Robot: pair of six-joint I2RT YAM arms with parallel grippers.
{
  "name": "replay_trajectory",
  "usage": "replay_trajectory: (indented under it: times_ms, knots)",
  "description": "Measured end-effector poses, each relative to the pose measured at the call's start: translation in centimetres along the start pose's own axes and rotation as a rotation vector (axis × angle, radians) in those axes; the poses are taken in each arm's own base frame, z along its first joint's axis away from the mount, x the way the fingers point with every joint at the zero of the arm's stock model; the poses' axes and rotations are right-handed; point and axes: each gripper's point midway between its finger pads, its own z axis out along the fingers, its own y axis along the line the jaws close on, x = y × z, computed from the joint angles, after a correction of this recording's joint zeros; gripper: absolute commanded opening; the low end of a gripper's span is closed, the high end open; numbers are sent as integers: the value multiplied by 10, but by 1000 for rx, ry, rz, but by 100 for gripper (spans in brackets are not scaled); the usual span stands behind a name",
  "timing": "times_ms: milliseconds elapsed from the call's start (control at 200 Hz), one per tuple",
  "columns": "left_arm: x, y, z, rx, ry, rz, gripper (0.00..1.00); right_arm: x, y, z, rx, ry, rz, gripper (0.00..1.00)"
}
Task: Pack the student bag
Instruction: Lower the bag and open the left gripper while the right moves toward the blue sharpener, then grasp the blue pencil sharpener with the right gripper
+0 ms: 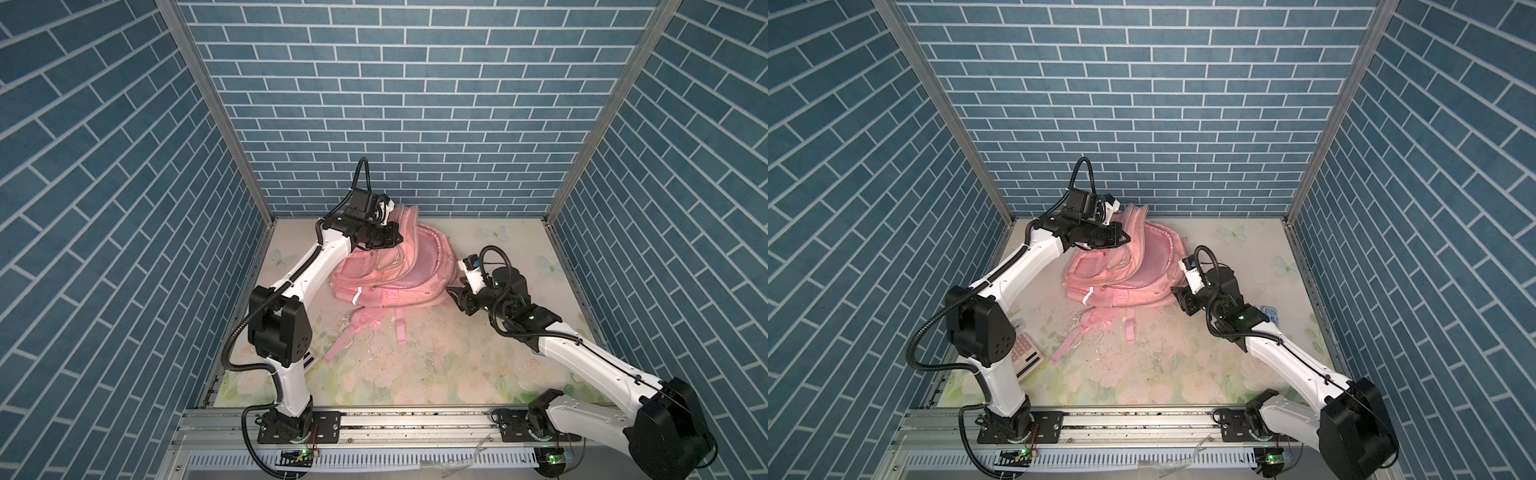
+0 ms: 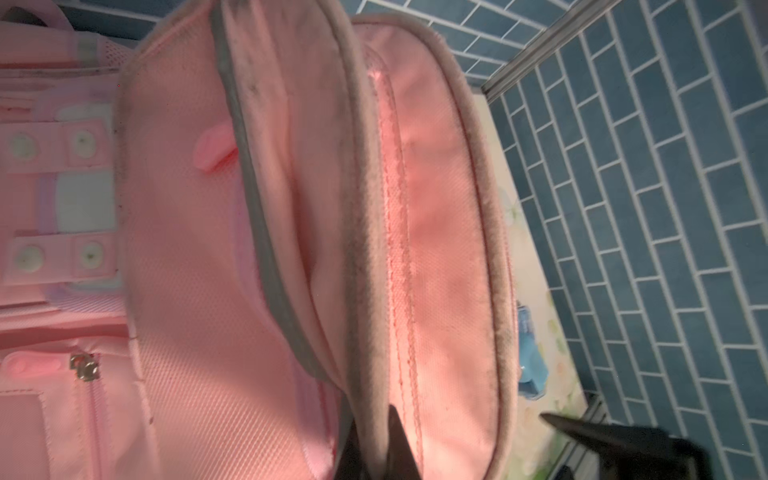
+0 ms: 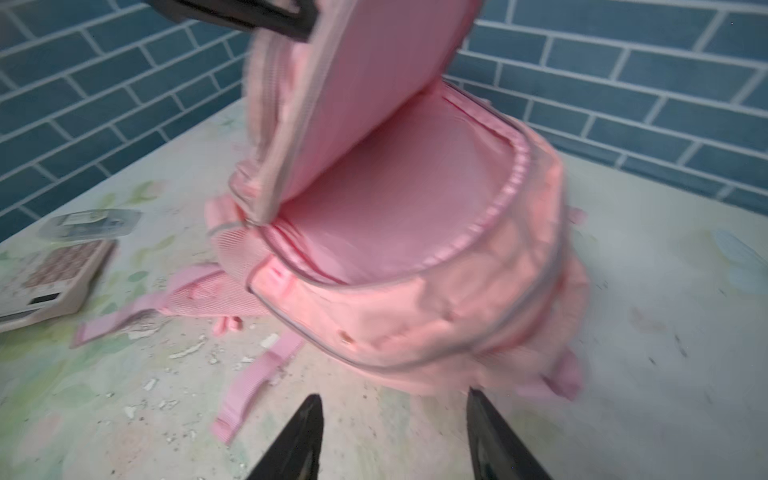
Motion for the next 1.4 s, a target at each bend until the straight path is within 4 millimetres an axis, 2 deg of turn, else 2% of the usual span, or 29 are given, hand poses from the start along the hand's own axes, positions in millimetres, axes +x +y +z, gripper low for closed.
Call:
replay_trajectory:
  times_ms: [150, 275, 465, 630, 760, 785, 835, 915, 1045, 1150, 1265, 1285, 1310, 1400]
  knots:
    - [18, 2, 17, -34, 98, 91, 0, 2, -48, -10, 118, 23, 119, 59]
    - [40, -9, 37, -55, 167, 161, 0, 6, -67, -12, 163, 50, 170, 60]
    - [67, -30, 52, -67, 220, 218, 0, 14, -83, -9, 188, 83, 216, 60]
    - [88, -29, 64, -67, 235, 194, 0, 16, -87, -3, 174, 104, 234, 60]
    - [90, -29, 64, -61, 207, 165, 0, 15, -86, -1, 159, 110, 239, 59]
    - [89, -29, 63, -60, 202, 161, 2, 14, -86, -1, 158, 111, 239, 59]
    - [88, -29, 62, -60, 190, 152, 16, 15, -87, -1, 161, 114, 241, 59]
    - [90, -29, 61, -62, 177, 131, 30, 18, -88, -2, 168, 131, 247, 59]
    - [94, -30, 53, -65, 143, 90, 50, 17, -92, -6, 195, 158, 254, 62]
    - [88, -31, 35, -90, 83, 63, 66, 15, -97, -11, 237, 182, 263, 66]
    - [77, -37, 4, -115, -12, 53, 69, 24, -111, -22, 344, 236, 275, 70]
    - [75, -38, -2, -120, -33, 54, 69, 28, -114, -25, 364, 249, 278, 78]
    - [74, -40, -8, -123, -56, 61, 70, 32, -116, -29, 388, 264, 284, 80]
    - [82, -58, -27, -114, -127, 105, 71, 45, -123, -42, 456, 314, 300, 83]
